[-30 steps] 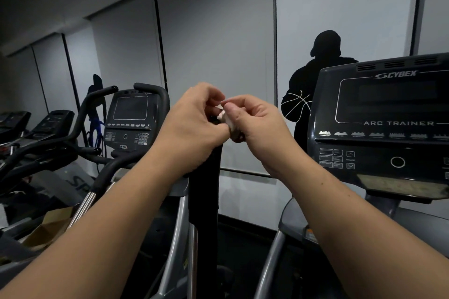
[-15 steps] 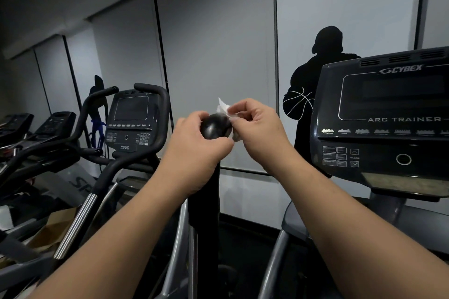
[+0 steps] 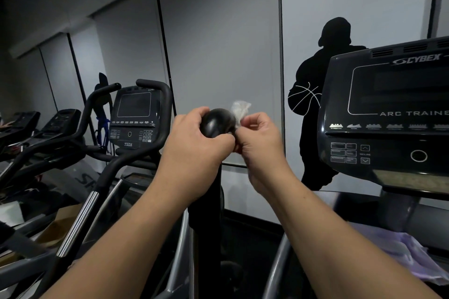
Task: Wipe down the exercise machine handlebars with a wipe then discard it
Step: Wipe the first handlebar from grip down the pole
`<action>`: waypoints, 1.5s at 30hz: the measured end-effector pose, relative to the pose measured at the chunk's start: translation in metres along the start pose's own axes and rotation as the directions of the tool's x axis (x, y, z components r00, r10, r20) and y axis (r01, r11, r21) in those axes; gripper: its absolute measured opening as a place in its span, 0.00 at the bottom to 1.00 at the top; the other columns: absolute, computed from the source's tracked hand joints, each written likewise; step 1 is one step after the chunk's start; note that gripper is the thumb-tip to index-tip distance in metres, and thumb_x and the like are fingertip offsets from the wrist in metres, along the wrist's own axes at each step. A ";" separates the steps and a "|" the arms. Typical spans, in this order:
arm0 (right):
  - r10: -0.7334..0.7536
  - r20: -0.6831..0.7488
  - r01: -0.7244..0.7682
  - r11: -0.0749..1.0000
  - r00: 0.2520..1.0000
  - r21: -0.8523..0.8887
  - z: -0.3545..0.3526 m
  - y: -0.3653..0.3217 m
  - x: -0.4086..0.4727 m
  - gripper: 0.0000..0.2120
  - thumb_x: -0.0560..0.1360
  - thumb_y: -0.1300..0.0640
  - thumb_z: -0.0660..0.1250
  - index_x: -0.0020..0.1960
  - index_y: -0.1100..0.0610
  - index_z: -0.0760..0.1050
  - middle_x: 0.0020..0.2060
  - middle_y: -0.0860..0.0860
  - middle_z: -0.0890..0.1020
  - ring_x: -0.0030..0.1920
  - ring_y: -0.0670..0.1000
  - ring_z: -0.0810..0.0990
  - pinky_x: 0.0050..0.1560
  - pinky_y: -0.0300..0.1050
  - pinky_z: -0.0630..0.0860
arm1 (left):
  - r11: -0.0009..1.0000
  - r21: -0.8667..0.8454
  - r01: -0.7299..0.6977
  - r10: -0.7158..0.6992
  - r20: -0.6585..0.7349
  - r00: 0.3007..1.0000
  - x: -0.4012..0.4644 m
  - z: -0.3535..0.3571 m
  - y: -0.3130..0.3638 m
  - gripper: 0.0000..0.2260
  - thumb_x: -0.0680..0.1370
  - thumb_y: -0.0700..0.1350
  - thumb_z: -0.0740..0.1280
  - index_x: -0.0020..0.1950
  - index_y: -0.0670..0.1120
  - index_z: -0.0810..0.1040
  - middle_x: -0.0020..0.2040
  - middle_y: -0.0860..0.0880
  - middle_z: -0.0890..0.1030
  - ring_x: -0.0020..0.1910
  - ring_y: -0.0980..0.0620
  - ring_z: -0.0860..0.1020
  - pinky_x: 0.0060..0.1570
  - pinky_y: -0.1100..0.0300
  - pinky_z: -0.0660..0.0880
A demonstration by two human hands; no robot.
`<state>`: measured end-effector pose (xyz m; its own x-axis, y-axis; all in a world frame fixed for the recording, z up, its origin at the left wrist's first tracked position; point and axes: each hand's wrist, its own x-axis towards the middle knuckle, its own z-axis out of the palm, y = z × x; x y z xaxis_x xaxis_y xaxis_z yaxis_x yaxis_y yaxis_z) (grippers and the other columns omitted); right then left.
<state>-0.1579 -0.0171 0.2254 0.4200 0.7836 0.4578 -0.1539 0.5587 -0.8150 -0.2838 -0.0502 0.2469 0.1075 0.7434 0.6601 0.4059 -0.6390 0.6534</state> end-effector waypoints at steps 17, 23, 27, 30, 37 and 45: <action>0.153 -0.018 -0.135 0.917 0.988 0.376 0.018 0.011 -0.014 0.13 0.73 0.77 0.60 0.41 0.59 0.71 0.31 0.53 0.73 0.27 0.47 0.73 0.27 0.38 0.74 | 1.000 -0.026 -0.012 0.011 -0.041 0.999 0.000 0.003 -0.002 0.19 0.73 0.48 0.72 0.63 0.58 0.74 0.58 0.55 0.74 0.47 0.69 0.73 0.39 0.83 0.66; 0.166 -0.008 -0.151 0.913 0.986 0.379 0.021 0.009 -0.020 0.14 0.73 0.76 0.59 0.39 0.58 0.69 0.28 0.51 0.71 0.22 0.44 0.69 0.22 0.36 0.69 | 0.998 -0.038 -0.051 0.049 -0.041 0.998 -0.001 0.003 -0.002 0.15 0.73 0.46 0.72 0.55 0.61 0.72 0.54 0.57 0.74 0.44 0.77 0.72 0.40 0.83 0.65; 0.200 -0.031 -0.169 0.891 0.979 0.422 0.025 0.012 -0.021 0.13 0.75 0.74 0.61 0.39 0.57 0.70 0.28 0.51 0.73 0.26 0.46 0.72 0.27 0.38 0.72 | 0.987 -0.160 -0.025 0.019 -0.038 0.999 -0.002 0.004 -0.007 0.06 0.76 0.52 0.71 0.51 0.58 0.77 0.51 0.58 0.77 0.44 0.71 0.76 0.46 0.77 0.71; 0.206 -0.032 -0.175 0.895 0.978 0.411 0.029 0.013 -0.024 0.14 0.76 0.72 0.61 0.38 0.55 0.71 0.26 0.50 0.72 0.23 0.44 0.70 0.23 0.36 0.68 | 0.832 -0.519 0.198 -0.243 -0.020 0.970 -0.002 0.001 -0.016 0.13 0.82 0.52 0.63 0.44 0.45 0.79 0.38 0.51 0.78 0.38 0.52 0.76 0.42 0.53 0.74; 0.185 -0.095 -0.152 0.949 0.978 0.278 0.025 0.014 -0.026 0.15 0.75 0.71 0.60 0.36 0.54 0.75 0.27 0.48 0.73 0.27 0.45 0.69 0.29 0.38 0.68 | 0.502 -0.617 0.606 -0.428 0.432 0.794 0.017 -0.002 -0.017 0.16 0.66 0.41 0.72 0.53 0.42 0.77 0.50 0.40 0.74 0.44 0.41 0.73 0.46 0.49 0.69; 0.148 -0.028 -0.143 0.979 0.989 0.142 0.014 0.003 -0.030 0.14 0.75 0.70 0.61 0.39 0.57 0.79 0.33 0.52 0.79 0.30 0.46 0.75 0.33 0.37 0.73 | 0.550 -0.571 0.610 -0.425 0.437 0.793 0.031 0.002 -0.016 0.04 0.65 0.38 0.73 0.30 0.40 0.85 0.44 0.33 0.84 0.44 0.39 0.82 0.61 0.41 0.77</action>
<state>-0.1836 -0.0351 0.2147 0.4170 0.8501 0.3218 -0.3383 0.4737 -0.8131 -0.2847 -0.0169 0.2560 0.3094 0.9473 0.0834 -0.2291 -0.0109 0.9733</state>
